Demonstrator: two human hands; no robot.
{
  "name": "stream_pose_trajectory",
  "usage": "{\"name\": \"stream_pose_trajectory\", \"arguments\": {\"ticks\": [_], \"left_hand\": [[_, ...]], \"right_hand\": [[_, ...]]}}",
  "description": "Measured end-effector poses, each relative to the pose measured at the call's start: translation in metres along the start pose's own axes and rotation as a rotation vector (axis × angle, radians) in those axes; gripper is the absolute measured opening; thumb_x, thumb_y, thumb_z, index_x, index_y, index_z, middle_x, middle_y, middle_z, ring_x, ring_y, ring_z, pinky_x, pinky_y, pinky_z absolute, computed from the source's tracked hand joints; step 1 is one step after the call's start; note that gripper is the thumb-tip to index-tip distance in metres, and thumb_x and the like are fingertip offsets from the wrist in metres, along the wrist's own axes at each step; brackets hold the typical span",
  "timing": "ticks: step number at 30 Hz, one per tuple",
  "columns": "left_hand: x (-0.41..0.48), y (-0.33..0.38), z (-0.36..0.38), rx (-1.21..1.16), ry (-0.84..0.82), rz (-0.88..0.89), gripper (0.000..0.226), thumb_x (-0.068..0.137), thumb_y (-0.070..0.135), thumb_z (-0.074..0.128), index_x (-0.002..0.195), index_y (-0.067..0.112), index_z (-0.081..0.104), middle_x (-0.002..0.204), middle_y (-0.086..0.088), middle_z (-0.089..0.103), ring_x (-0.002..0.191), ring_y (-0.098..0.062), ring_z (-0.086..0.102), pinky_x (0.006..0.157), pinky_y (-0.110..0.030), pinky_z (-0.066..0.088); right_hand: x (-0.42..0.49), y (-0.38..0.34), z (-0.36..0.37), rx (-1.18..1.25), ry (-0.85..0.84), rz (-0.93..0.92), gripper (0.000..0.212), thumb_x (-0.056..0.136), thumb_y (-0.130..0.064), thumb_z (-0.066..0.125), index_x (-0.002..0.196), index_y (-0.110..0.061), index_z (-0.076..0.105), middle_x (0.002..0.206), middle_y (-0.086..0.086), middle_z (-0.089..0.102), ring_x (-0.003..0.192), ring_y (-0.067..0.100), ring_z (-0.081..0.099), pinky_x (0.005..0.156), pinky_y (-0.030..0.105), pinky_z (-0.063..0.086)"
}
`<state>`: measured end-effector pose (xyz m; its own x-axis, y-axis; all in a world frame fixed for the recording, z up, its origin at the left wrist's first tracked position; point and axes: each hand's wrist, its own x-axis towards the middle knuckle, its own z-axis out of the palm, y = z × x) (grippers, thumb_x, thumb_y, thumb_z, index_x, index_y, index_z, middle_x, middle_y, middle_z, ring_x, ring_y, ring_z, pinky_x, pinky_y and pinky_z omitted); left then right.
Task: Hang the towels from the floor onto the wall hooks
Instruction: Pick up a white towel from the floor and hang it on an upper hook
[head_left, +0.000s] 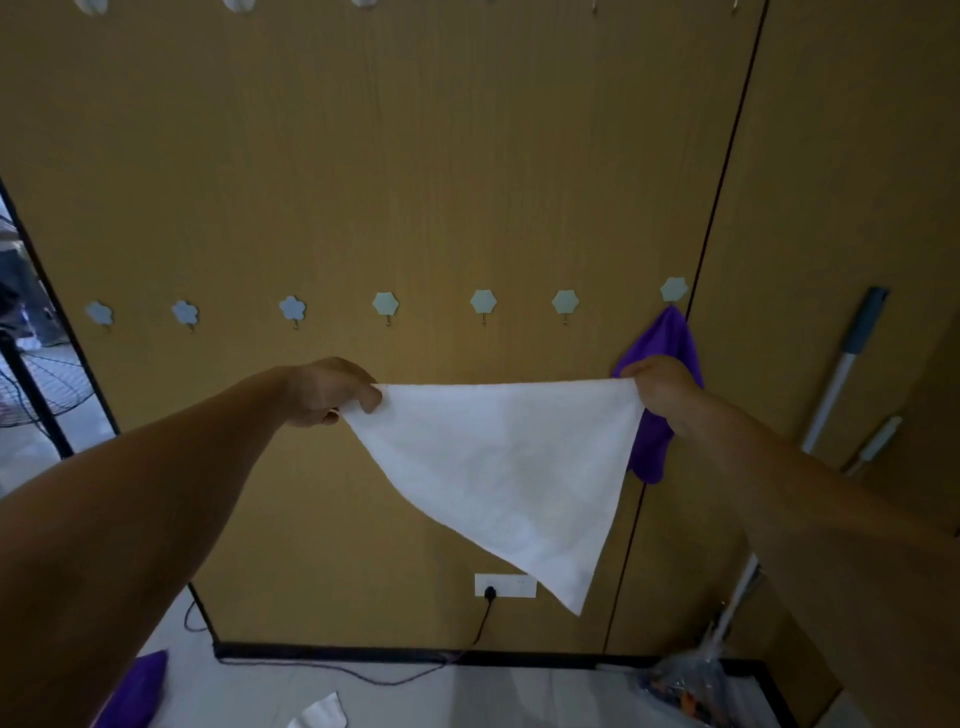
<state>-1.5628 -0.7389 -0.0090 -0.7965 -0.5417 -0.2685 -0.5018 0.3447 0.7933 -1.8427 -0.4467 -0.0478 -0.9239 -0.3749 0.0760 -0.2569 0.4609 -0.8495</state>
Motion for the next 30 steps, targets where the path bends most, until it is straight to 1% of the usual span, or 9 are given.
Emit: {"name": "stream_pose_trajectory", "arguments": {"ticks": [2,7,11,16,19,22,26,28,30], "left_hand": [[0.003,0.004,0.001,0.07,-0.03,0.02,0.037,0.058,0.011,0.073,0.095,0.004,0.066,0.092,-0.008,0.056,0.086,-0.026,0.047,0.068,-0.031,0.037],[0.013,0.01,0.004,0.044,0.005,0.111,0.023,0.075,0.008,0.077,0.097,0.006,0.07,0.101,-0.013,0.07,0.098,-0.03,0.064,0.091,-0.042,0.05],[0.016,0.013,0.009,0.033,0.026,0.133,0.02,0.077,0.018,0.077,0.093,0.008,0.072,0.094,-0.009,0.072,0.091,-0.027,0.066,0.081,-0.036,0.053],[0.016,0.021,0.011,0.049,0.038,0.135,0.018,0.082,0.023,0.072,0.091,0.008,0.071,0.092,-0.008,0.07,0.088,-0.026,0.065,0.073,-0.031,0.051],[0.016,0.025,0.011,0.054,0.065,0.141,0.011,0.085,0.022,0.067,0.087,0.012,0.069,0.093,-0.007,0.067,0.089,-0.026,0.063,0.073,-0.031,0.048],[0.021,0.029,0.014,0.076,0.107,0.18,0.015,0.089,0.022,0.062,0.074,0.016,0.064,0.082,-0.004,0.057,0.082,-0.023,0.052,0.067,-0.029,0.041],[0.025,0.033,0.022,0.056,0.145,0.173,0.013,0.093,0.018,0.058,0.09,0.007,0.062,0.09,-0.009,0.057,0.087,-0.027,0.054,0.073,-0.032,0.045],[0.022,0.033,0.02,-0.063,0.062,0.157,0.013,0.088,0.014,0.062,0.094,0.002,0.064,0.096,-0.013,0.063,0.092,-0.031,0.059,0.079,-0.037,0.049],[0.02,0.031,0.015,-0.135,-0.082,0.119,0.029,0.078,0.011,0.07,0.104,0.0,0.064,0.105,-0.016,0.067,0.099,-0.033,0.062,0.087,-0.04,0.051]], "right_hand": [[-0.002,-0.002,-0.003,0.028,-0.001,0.003,0.023,0.097,-0.009,0.044,0.097,-0.008,0.067,0.081,-0.001,0.056,0.071,0.013,0.05,0.06,0.024,0.041],[-0.01,0.003,-0.012,0.122,0.034,0.013,0.03,0.095,-0.01,0.037,0.086,-0.023,0.063,0.089,-0.011,0.053,0.078,0.006,0.049,0.063,0.022,0.042],[-0.015,0.004,-0.021,0.118,-0.011,-0.02,0.035,0.098,-0.011,0.033,0.086,-0.019,0.066,0.088,-0.014,0.054,0.082,0.009,0.05,0.066,0.022,0.039],[-0.019,0.005,-0.026,0.259,-0.084,0.09,0.03,0.092,-0.033,0.053,0.071,-0.013,0.062,0.078,0.004,0.061,0.071,0.016,0.054,0.066,0.028,0.041],[-0.024,0.008,-0.034,0.049,-0.231,0.027,0.049,0.077,-0.055,0.072,0.091,-0.01,0.063,0.094,0.002,0.065,0.089,0.019,0.061,0.078,0.029,0.047],[-0.024,0.01,-0.037,-0.024,-0.217,-0.125,0.041,0.069,-0.047,0.082,0.081,-0.014,0.059,0.081,0.0,0.061,0.077,0.017,0.06,0.063,0.024,0.042],[-0.025,0.008,-0.037,0.013,-0.109,-0.203,0.039,0.069,-0.044,0.083,0.06,-0.02,0.054,0.055,-0.008,0.056,0.052,0.006,0.054,0.049,0.02,0.038],[-0.023,0.007,-0.041,0.006,-0.093,-0.202,0.041,0.066,-0.045,0.085,0.061,-0.019,0.054,0.055,-0.008,0.056,0.051,0.006,0.054,0.048,0.02,0.038],[-0.021,0.007,-0.047,0.011,-0.108,-0.179,0.041,0.064,-0.042,0.087,0.069,-0.013,0.058,0.063,-0.004,0.06,0.058,0.009,0.058,0.051,0.021,0.041]]}}
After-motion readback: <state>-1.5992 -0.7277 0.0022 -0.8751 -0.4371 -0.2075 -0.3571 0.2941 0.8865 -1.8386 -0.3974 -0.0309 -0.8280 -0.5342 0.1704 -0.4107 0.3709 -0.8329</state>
